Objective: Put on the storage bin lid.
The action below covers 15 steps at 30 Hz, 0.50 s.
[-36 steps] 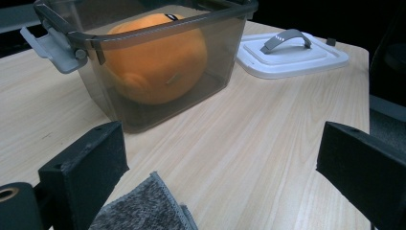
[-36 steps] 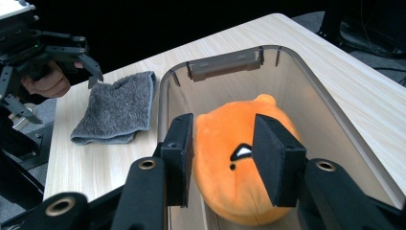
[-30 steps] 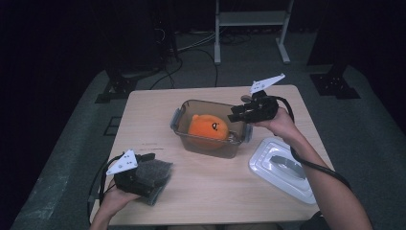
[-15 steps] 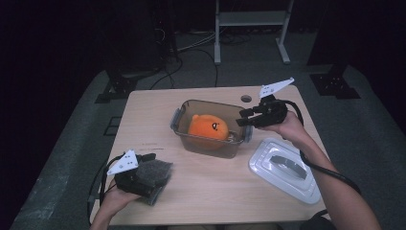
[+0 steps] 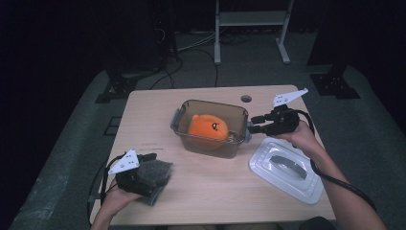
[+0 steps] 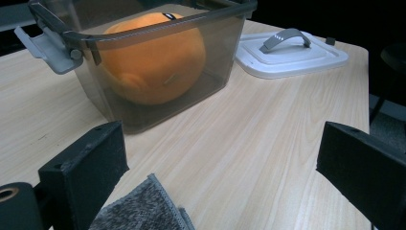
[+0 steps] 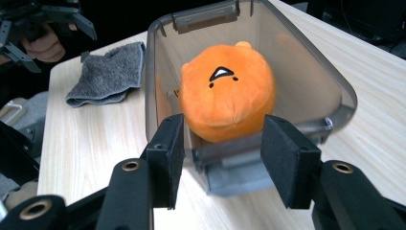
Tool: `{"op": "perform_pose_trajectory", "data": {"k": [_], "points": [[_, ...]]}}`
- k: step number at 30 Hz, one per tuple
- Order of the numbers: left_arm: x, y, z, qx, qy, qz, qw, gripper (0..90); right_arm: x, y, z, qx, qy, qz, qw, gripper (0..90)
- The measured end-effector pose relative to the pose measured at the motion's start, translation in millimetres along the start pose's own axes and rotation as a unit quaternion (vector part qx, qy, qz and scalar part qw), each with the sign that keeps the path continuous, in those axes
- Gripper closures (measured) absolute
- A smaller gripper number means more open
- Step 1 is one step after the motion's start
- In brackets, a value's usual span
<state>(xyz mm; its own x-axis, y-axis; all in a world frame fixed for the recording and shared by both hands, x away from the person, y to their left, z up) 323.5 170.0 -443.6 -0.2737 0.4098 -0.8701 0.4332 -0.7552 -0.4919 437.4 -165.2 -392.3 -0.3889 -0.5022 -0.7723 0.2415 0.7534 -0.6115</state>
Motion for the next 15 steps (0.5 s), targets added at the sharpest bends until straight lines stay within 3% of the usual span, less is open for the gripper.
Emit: {"op": "perform_pose_trajectory", "data": {"k": [15], "points": [[0.4, -1.1, -1.0, -0.002, -0.002, 0.0, 1.0, 2.5, 44.2, -10.8, 5.2, 0.018, 0.02, 0.012, 0.9996, 44.0]]}}
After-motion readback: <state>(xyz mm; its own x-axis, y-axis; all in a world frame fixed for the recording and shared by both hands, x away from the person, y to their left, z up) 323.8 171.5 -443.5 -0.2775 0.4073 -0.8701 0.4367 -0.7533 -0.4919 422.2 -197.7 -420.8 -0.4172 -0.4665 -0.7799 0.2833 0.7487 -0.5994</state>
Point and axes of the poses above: each handheld gripper's, and its own axes: y roughly forward along the jaws, x roughly out of its underside, z roughly to its right, the point moved 9 cm from there along y, roughly forward along the jaws, and after that the axes turned 6 degrees about -z, right-handed, at the moved point
